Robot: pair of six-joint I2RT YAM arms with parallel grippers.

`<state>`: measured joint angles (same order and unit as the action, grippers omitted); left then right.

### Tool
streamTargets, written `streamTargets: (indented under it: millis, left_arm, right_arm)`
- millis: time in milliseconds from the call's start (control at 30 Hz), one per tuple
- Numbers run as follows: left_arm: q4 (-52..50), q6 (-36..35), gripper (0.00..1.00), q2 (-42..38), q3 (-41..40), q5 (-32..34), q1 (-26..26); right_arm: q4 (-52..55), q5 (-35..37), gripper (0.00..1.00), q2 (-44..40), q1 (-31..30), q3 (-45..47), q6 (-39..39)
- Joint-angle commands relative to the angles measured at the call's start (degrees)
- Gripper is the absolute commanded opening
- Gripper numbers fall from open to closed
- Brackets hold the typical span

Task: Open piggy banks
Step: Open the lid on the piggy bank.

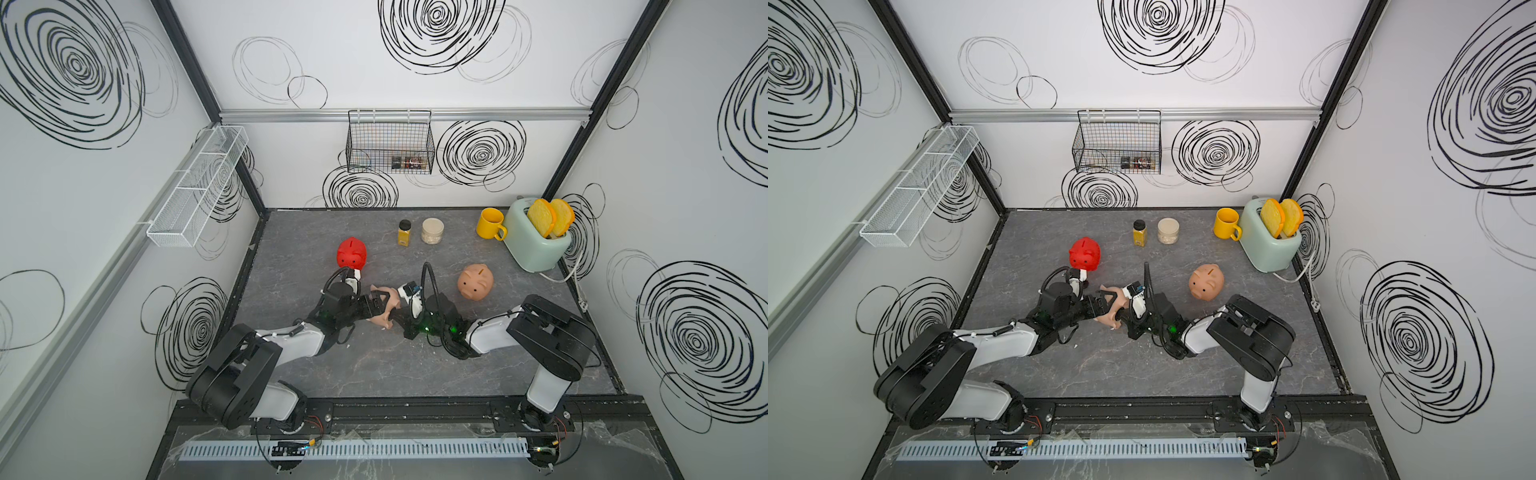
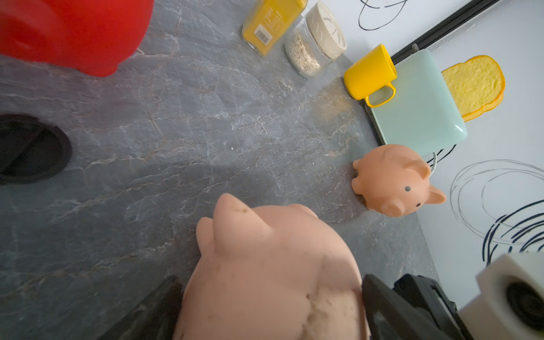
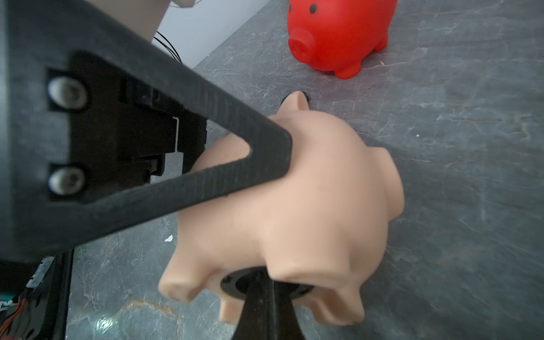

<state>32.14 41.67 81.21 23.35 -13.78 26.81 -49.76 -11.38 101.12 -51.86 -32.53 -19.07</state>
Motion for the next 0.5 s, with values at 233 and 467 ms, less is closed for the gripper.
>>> streamTargets:
  millis: [233,467]
  left_arm:
    - [-9.0,0.0,0.96,2.8,-3.2,-6.8,1.5]
    - [-7.8,0.1,0.96,3.8,-3.8,-7.1,1.0]
  right_arm:
    - [-2.3,-1.9,0.0,-1.1,-2.3,-0.4,5.5]
    - [-2.0,-0.9,0.0,-2.7,-2.2,1.3,6.6]
